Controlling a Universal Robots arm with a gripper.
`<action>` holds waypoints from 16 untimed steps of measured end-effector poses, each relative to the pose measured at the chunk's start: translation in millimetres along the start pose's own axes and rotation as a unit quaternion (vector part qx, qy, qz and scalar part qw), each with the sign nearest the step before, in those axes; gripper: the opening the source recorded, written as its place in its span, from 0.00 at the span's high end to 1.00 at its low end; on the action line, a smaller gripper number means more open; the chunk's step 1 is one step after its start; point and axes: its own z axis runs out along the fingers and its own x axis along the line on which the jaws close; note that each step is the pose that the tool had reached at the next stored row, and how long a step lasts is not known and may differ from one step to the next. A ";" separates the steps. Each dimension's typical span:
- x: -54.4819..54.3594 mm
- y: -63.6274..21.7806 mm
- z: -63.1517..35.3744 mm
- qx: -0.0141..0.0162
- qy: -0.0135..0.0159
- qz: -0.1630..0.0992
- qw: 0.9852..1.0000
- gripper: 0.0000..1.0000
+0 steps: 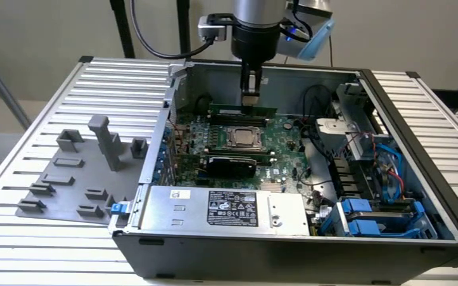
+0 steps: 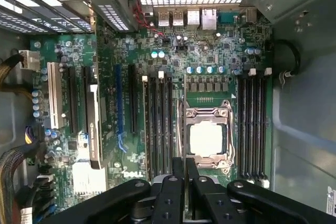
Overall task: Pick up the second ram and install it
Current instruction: 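Insert the second ram into the second slot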
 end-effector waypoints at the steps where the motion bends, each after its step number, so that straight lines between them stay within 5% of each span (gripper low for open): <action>1: 0.0 0.0 1.8 0.000 0.000 0.000 1.000 1.00; 16: 2.5 0.3 29.1 0.000 0.000 0.000 1.000 1.00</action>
